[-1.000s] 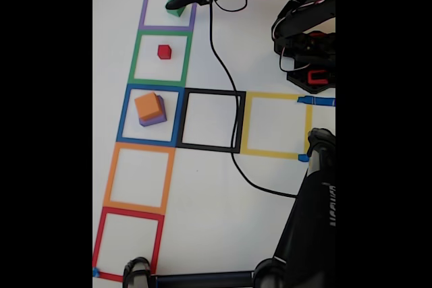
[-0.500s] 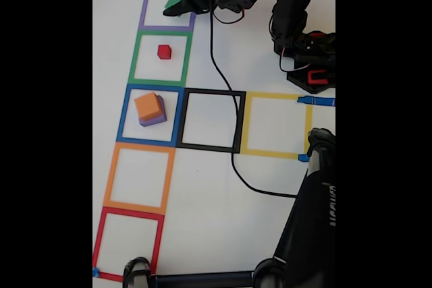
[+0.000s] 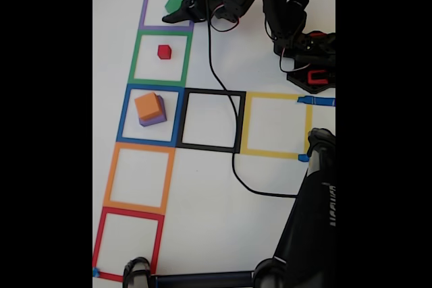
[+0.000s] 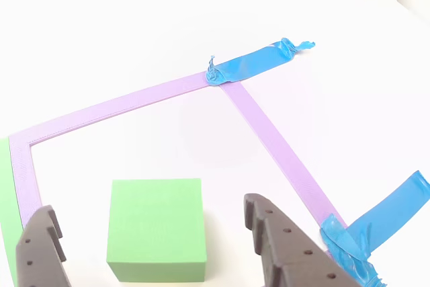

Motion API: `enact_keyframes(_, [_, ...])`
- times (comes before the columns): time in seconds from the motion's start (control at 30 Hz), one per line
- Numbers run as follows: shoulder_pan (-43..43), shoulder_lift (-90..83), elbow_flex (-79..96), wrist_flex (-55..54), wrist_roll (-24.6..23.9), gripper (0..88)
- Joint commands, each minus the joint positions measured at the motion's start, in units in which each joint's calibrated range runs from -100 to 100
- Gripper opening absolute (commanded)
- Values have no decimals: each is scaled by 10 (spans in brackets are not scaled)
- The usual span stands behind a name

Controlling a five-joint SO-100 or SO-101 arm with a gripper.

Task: Tower of hanoi

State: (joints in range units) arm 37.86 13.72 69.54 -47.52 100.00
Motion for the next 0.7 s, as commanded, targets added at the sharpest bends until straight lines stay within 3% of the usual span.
enact_keyframes(0.0, [-3, 5, -16, -25, 0, 301])
enact_keyframes(0.67, [-21, 34, -16, -45, 0, 183])
